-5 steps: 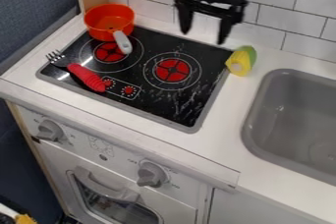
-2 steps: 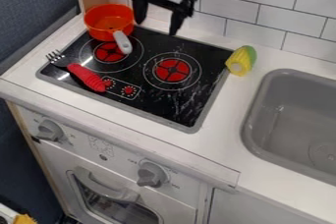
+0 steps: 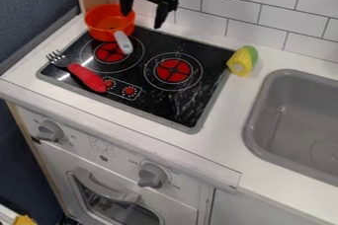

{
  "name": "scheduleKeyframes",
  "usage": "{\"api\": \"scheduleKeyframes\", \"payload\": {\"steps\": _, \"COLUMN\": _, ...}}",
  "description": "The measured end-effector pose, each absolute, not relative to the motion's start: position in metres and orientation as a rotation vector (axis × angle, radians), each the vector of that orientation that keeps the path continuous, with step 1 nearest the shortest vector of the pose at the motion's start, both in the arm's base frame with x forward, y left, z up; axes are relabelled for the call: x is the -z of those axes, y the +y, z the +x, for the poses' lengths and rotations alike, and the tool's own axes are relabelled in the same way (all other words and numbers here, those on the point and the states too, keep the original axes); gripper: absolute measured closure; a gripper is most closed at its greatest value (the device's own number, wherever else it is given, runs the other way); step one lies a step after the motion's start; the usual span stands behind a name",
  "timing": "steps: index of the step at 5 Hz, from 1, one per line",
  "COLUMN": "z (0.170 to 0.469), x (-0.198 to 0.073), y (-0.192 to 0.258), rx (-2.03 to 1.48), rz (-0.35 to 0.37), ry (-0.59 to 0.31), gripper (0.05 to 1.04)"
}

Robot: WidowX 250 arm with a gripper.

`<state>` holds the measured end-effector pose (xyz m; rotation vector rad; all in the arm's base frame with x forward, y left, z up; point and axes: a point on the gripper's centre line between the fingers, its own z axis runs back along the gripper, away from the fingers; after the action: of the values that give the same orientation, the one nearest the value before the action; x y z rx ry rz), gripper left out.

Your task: Move the pot to the front right side of the burner

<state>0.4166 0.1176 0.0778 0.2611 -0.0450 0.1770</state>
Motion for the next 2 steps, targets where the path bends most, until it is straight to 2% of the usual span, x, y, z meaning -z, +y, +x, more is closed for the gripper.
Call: {"api": "scheduleKeyframes", "payload": {"steps": 2, "z": 0.421, "x": -0.056, "y": 0.14, "rx": -0.181, "rz": 0.252, "ry": 0.01, "gripper": 0.083}}
